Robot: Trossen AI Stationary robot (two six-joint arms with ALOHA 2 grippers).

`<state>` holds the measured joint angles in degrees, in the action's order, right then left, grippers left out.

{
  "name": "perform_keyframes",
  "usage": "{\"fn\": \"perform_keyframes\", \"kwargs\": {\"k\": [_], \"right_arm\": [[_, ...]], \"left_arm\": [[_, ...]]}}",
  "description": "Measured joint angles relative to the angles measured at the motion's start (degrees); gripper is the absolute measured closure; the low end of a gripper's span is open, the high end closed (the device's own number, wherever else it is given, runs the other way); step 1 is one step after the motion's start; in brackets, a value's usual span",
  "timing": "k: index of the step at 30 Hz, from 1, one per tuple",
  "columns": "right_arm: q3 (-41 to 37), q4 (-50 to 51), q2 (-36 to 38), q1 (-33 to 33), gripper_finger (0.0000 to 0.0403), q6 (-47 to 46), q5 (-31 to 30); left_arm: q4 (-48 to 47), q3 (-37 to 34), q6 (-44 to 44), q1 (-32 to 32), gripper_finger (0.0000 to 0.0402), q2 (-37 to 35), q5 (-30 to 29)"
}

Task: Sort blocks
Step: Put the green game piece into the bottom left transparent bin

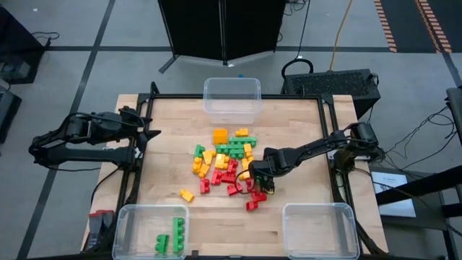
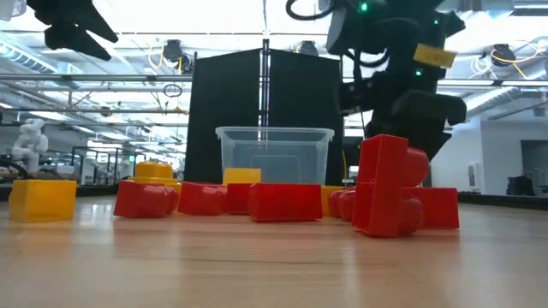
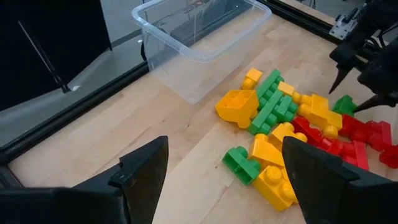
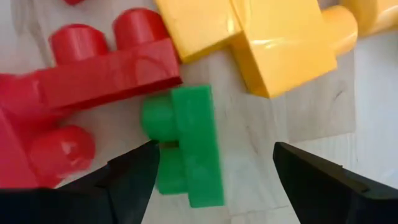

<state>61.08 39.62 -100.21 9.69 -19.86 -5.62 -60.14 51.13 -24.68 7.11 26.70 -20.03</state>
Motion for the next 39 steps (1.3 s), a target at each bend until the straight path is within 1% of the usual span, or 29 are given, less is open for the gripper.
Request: {"fn": "perform_keyframes", "kwargs": {"k": [6, 9, 12, 16, 23, 25, 29, 39], "right_arm": [[-2.5, -2.9, -0.2, -0.8, 0.0094, -0.2, 1.2], [-2.8, -6.6, 0.0, -0.8, 0.0094, 0.2, 1.2], [-3.1, -6.9, -0.2, -0.8, 0.0098, 0.4, 1.2], [-2.9, -6.8, -1.5, -1.2, 0.0122, 0.0, 1.2], [-2.6, -6.9, -4.6, -1.1, 0.0171, -0.8, 2.7], [-2.7, -6.9, -4.6, -1.0, 0.0191, -1.2, 2.7], [-2.7, -6.3, -4.3, -1.0, 0.0245, -2.0, 2.8], [-1.6, -5.3, -4.0, -0.9, 0.0247, -5.1, 2.9]], "left_arm": [[0.0, 0.0, 0.0, 0.0, 0.0114, 0.0, 0.0], [0.0, 0.0, 0.0, 0.0, 0.0114, 0.0, -0.1], [0.0, 0.0, 0.1, 0.0, 0.0114, 0.0, -0.7], [0.0, 0.0, 0.1, 0.0, 0.0114, 0.0, -2.0], [0.0, 0.0, 0.0, 0.0, 0.0114, 0.0, -2.1], [-0.1, 0.0, 0.0, 0.0, 0.0114, 0.0, -2.1], [-0.3, 0.0, 0.0, 0.0, 0.0114, 0.0, -2.1], [-0.4, 0.0, 0.0, 0.0, 0.0114, 0.0, -2.0]]}}
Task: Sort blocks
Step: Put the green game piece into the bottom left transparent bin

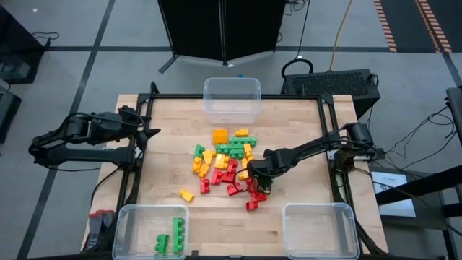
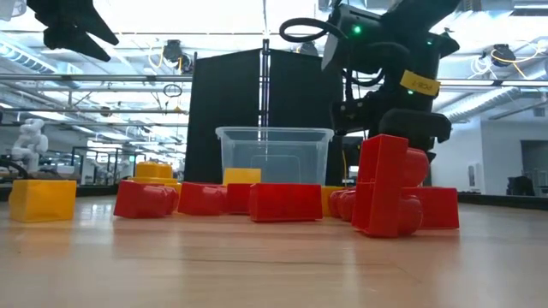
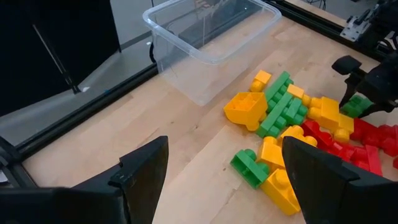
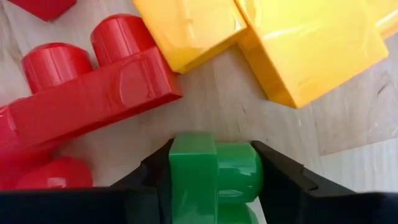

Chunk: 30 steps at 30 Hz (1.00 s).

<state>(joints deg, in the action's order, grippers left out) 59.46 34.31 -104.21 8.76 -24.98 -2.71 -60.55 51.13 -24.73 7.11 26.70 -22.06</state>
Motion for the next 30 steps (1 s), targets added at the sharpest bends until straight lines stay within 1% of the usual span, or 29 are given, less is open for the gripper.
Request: {"fn": "perform_keyframes", "kwargs": {"k": [4, 8, 11, 15, 17, 19, 22, 26, 30], "right_arm": [[2.1, 1.8, 1.1, 0.0, 0.0247, 0.6, -0.4], [6.0, 4.5, 3.4, -0.3, 0.0247, 1.4, -0.6], [8.9, 6.1, 3.7, -0.3, 0.0247, 1.6, -1.3], [15.9, 7.9, 4.1, 0.0, 0.0247, 1.7, -2.3], [19.4, 7.3, 4.1, 0.4, 0.0247, 2.2, -3.3], [22.9, 3.7, 4.1, 0.8, 0.0247, 3.4, -4.8], [26.8, -3.7, 4.2, 1.1, 0.0247, 5.2, -5.3], [29.7, -14.1, 3.7, 1.5, 0.0247, 6.9, -5.6], [31.7, -23.4, 2.0, 2.2, 0.0247, 8.6, -7.7]], "left_arm": [[0.0, 0.0, 0.0, 0.0, 0.0114, 0.0, 0.0], [0.0, 0.0, 0.0, 0.0, 0.0114, 0.0, 0.0], [0.0, 0.0, 0.1, 0.0, 0.0114, 0.0, 0.0], [0.0, 0.0, 0.2, 0.0, 0.0114, 0.0, 0.1], [0.0, 0.0, 0.2, 0.0, 0.0114, 0.0, 0.1], [0.0, 0.0, 0.2, 0.0, 0.0114, 0.0, 0.1], [0.0, 0.0, 0.2, 0.0, 0.0114, 0.0, 0.1], [0.0, 0.0, 0.2, 0.0, 0.0114, 0.0, 0.1], [0.0, 0.0, 0.1, 0.0, 0.0114, 0.0, 0.1]]}}
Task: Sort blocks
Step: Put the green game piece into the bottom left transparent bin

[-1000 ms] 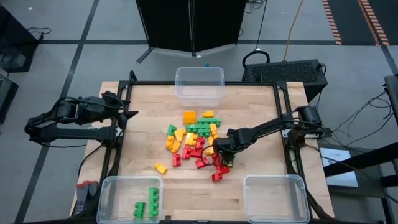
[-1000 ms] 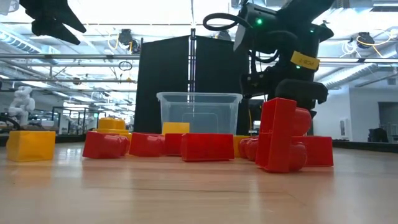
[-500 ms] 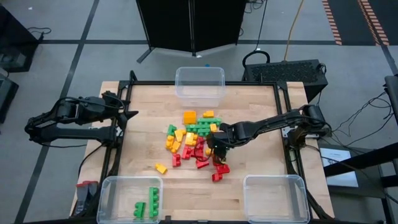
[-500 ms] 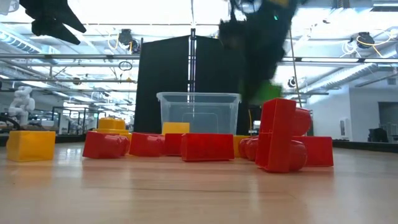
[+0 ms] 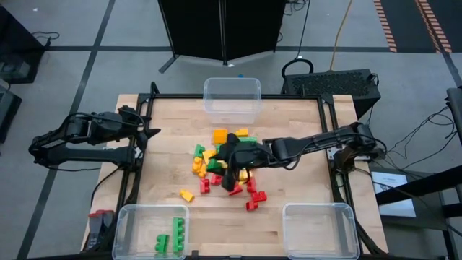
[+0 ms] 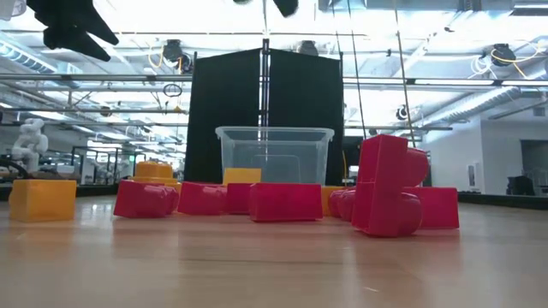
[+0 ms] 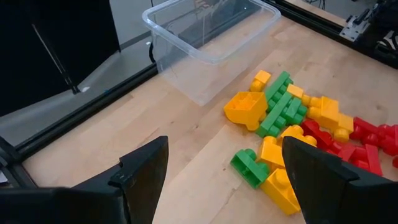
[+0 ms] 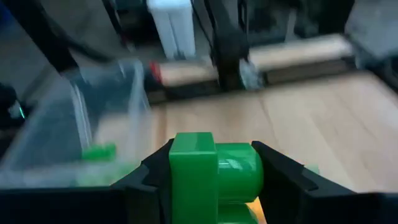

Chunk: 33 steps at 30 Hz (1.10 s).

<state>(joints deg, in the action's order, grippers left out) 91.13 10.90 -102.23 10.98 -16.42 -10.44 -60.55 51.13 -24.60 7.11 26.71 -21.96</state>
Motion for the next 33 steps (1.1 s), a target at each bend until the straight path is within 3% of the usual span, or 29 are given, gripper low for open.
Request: {"fn": "perform_keyframes", "kwargs": {"k": [6, 12, 22, 26, 33], "right_arm": [[6.2, -6.0, -4.7, 1.2, 0.0247, 4.3, -0.1], [18.4, -6.2, -12.1, 2.3, 0.0247, 9.3, 0.4], [39.8, -6.3, -28.1, 3.1, 0.0247, 11.6, 8.8], [43.9, -6.4, -32.9, 3.6, 0.0247, 11.5, 11.3], [43.6, -12.7, -37.3, 4.4, 0.0247, 10.0, 15.4]], "left_arm": [[0.0, 0.0, 0.0, 0.0, 0.0114, 0.0, 0.0], [0.0, 0.0, 0.0, 0.0, 0.0114, 0.0, 0.0], [0.0, 0.0, -0.1, 0.0, 0.0114, 0.0, 0.2], [0.0, 0.0, -0.1, 0.0, 0.0114, 0.0, 0.3], [0.0, 0.0, 0.0, 0.0, 0.0114, 0.0, 0.3]]}}
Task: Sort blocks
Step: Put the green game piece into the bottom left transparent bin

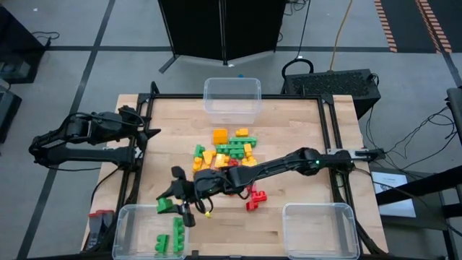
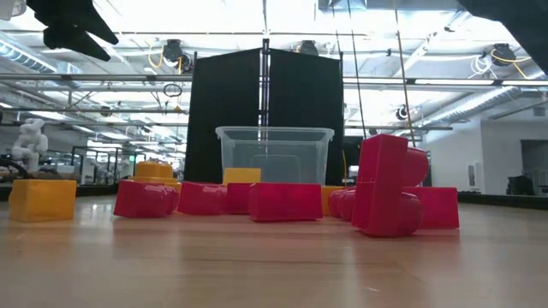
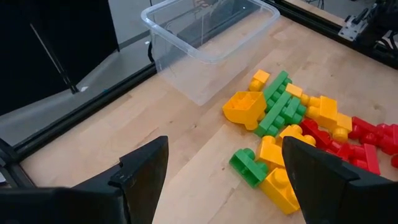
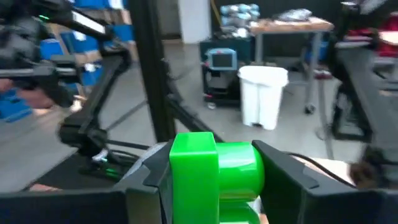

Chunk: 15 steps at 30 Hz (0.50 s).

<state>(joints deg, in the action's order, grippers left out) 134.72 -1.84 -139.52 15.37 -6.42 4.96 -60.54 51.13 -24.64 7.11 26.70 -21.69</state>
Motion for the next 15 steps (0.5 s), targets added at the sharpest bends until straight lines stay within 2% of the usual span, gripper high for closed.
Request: {"fn": "perform_keyframes", "kwargs": {"k": [6, 15], "right_arm": [[0.0, -4.1, -2.7, 0.5, 0.0247, 1.2, 4.4], [0.0, -8.7, -6.9, 0.5, 0.0247, 0.9, 4.4]], "left_arm": [[0.0, 0.0, 0.0, 0.0, 0.0114, 0.0, 0.0], [0.0, 0.0, 0.0, 0.0, 0.0114, 0.0, 0.0]]}}
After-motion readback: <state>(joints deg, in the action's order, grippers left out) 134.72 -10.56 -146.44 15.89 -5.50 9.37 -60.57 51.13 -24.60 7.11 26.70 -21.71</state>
